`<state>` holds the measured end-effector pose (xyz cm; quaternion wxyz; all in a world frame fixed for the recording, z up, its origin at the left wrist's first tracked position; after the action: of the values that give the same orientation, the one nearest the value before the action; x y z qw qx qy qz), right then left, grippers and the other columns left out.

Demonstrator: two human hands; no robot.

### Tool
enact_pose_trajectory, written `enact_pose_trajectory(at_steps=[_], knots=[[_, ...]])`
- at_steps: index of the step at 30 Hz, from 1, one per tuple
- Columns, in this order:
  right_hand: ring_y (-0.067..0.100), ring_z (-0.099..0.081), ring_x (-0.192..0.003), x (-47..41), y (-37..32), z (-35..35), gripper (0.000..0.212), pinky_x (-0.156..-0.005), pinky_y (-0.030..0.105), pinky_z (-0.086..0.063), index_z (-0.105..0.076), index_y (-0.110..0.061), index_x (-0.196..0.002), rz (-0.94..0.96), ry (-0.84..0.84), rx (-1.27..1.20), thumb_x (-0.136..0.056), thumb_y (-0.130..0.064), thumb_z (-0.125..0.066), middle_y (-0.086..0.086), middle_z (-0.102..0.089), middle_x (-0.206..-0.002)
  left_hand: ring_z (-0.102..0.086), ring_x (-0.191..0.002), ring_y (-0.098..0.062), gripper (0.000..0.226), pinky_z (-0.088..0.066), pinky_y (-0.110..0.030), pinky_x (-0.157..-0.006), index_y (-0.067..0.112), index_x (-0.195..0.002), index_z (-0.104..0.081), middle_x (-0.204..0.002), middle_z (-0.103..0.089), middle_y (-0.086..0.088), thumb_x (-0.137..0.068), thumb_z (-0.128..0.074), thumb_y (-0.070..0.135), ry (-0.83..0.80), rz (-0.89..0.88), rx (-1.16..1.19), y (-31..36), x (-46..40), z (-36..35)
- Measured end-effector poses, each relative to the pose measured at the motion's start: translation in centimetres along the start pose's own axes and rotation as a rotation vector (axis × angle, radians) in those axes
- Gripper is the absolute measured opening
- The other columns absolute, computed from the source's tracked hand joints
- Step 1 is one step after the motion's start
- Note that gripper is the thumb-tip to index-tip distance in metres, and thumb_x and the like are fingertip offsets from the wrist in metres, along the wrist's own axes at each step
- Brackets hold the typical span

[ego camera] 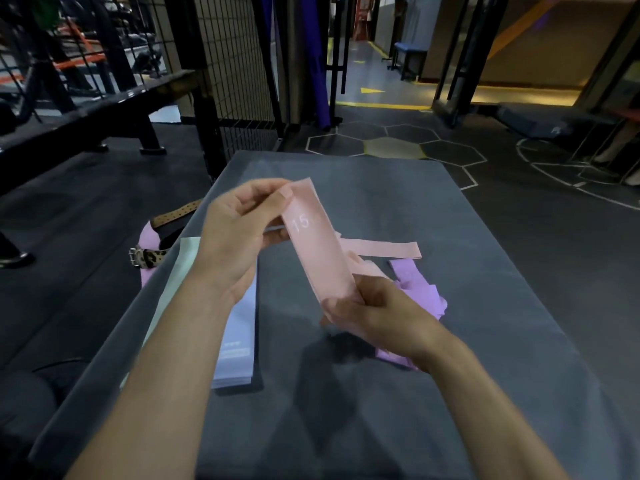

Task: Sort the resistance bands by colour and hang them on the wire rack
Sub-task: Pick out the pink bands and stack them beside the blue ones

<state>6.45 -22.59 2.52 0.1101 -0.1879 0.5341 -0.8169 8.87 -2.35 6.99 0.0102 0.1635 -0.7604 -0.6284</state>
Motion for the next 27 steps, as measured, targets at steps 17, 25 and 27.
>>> enact_pose_trajectory(at_steps=[17,25,27], knots=[[0.019,-0.062,-0.053,-1.6,4.4,-4.8,0.013,-0.054,0.035,-0.056,-0.058,-0.012,-0.11,-0.312,-0.191,-0.078,-0.099,-0.011,-0.052,0.016,-0.064,-0.089,-0.058,-0.06,-0.004,0.016,-0.047,-0.02,-0.064,0.016,-0.081,-0.074,-0.071,-0.068,0.005,-0.088,-0.072,0.002,-0.127,0.154,-0.769,-6.4,-13.3,2.2],[0.018,-0.062,-0.051,-2.1,4.7,-5.2,0.017,-0.053,0.042,-0.059,-0.043,-0.02,-0.109,-0.265,-0.054,-0.063,-0.097,-0.012,-0.052,0.017,-0.07,-0.084,-0.067,-0.082,-0.017,0.014,-0.054,-0.028,-0.084,0.024,-0.072,-0.072,-0.083,-0.073,0.0,-0.083,-0.074,0.016,-0.159,0.19,-1.147,-13.4,-15.7,2.1],[0.022,-0.064,-0.054,-2.2,4.7,-5.4,0.024,-0.054,0.046,-0.06,-0.04,-0.023,-0.114,-0.241,-0.063,-0.043,-0.096,-0.012,-0.051,0.016,-0.071,-0.084,-0.07,-0.091,-0.021,0.014,-0.054,-0.037,-0.093,0.031,-0.065,-0.067,-0.084,-0.074,0.006,-0.077,-0.073,0.029,-0.161,0.176,-1.242,-14.8,-16.2,2.4]])
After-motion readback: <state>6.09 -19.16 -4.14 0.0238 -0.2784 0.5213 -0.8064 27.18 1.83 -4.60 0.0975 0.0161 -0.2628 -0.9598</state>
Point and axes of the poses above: each hand's wrist, its own x-axis away from the middle knuckle, its own z-axis out of the back of the hand, y = z × x, the point moved 1 cm from there along -x, towards the middle knuckle
